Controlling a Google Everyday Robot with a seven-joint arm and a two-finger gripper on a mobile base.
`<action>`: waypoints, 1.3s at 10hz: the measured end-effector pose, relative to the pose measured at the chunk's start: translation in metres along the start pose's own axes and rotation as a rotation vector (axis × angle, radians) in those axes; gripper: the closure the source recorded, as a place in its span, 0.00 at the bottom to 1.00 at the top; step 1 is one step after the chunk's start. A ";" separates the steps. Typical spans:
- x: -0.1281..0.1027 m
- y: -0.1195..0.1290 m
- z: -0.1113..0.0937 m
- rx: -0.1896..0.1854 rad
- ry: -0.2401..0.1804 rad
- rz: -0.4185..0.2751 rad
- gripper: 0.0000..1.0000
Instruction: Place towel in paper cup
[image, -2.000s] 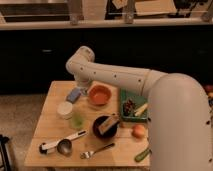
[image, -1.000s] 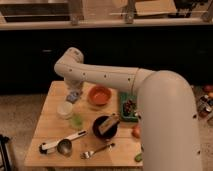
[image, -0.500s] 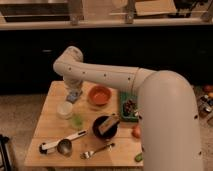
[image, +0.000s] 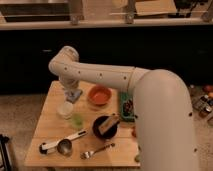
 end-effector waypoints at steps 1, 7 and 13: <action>-0.001 -0.002 0.000 -0.002 -0.002 -0.006 0.98; -0.019 -0.015 0.004 0.017 -0.076 -0.072 0.98; -0.041 -0.024 0.010 0.016 -0.198 -0.134 0.98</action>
